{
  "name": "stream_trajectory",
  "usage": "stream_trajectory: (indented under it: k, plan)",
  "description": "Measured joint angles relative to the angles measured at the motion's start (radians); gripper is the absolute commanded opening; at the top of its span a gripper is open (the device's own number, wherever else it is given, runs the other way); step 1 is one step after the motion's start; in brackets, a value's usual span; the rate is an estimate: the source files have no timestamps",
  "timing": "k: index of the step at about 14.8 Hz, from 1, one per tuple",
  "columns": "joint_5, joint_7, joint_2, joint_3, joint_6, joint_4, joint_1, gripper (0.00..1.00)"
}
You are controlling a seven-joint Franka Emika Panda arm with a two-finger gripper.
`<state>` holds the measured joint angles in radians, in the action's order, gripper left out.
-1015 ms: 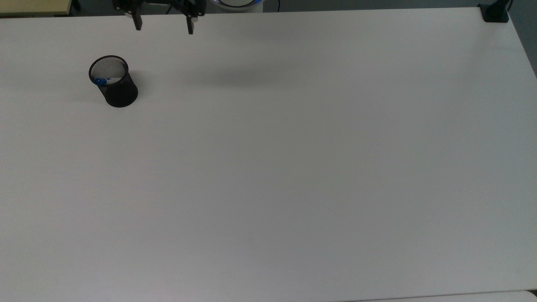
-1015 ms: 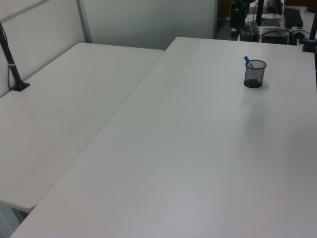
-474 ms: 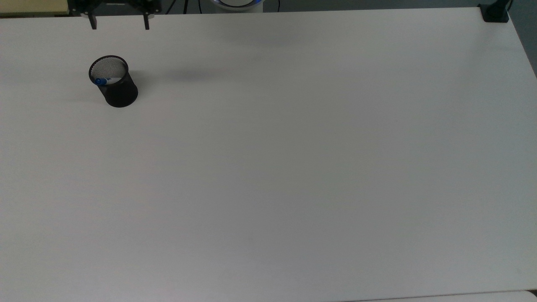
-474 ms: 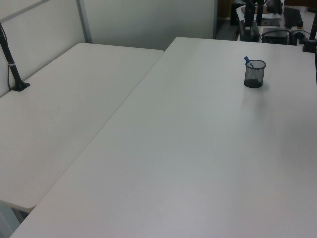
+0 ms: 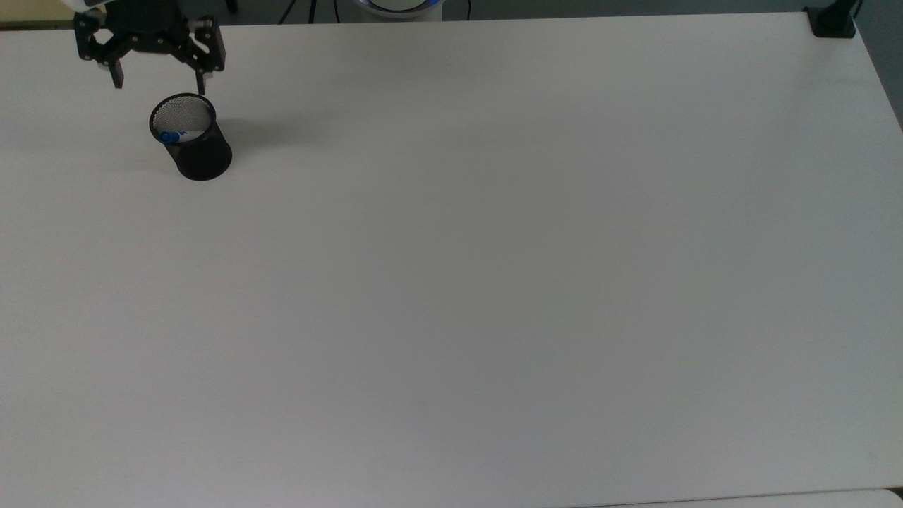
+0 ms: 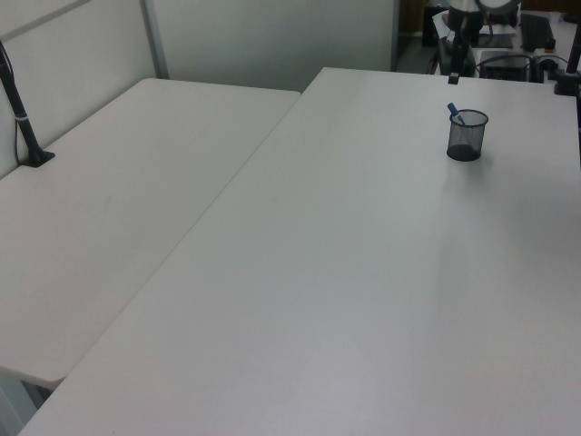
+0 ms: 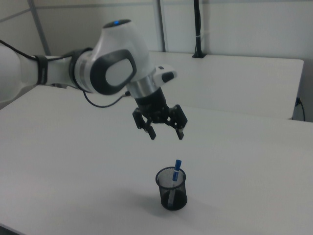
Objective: Remove the marker
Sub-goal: 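Lower the gripper over the cup and close on the blue-capped marker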
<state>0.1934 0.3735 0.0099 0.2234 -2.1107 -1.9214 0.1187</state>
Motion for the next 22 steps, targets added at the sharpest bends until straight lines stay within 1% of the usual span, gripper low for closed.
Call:
stream_trajectory:
  k: [1,3,4,6,7,8,9,11,12,14,15,17,18,20,22]
  plan:
    - [0.000,0.000,0.005,0.008,-0.049,-0.027,0.003,0.99]
    - [0.000,0.000,0.021,0.014,-0.120,-0.068,0.011,0.88]
    - [0.000,0.000,0.031,0.017,-0.148,-0.081,0.015,0.86]
    - [0.000,0.000,0.055,0.017,-0.183,-0.089,0.025,0.81]
    - [0.000,0.000,0.065,0.017,-0.192,-0.089,0.030,0.76]
    - [0.000,0.000,0.074,0.017,-0.197,-0.090,0.034,0.67]
    - [0.000,0.000,0.082,0.017,-0.198,-0.090,0.037,0.55]
    - [0.000,0.000,0.097,0.017,-0.207,-0.091,0.038,0.52]
    - [0.000,0.000,0.102,0.017,-0.213,-0.091,0.038,0.46]
    - [0.000,0.000,0.110,0.017,-0.218,-0.092,0.038,0.38]
    - [0.000,0.000,0.111,0.017,-0.218,-0.092,0.038,0.30]
    - [0.000,0.000,0.113,0.017,-0.218,-0.095,0.038,0.10]
    - [0.000,0.000,0.113,0.017,-0.218,-0.097,0.038,0.05]
    - [0.000,0.000,0.111,0.017,-0.219,-0.097,0.038,0.00]
    - [0.000,0.000,0.109,0.017,-0.219,-0.096,0.039,0.00]
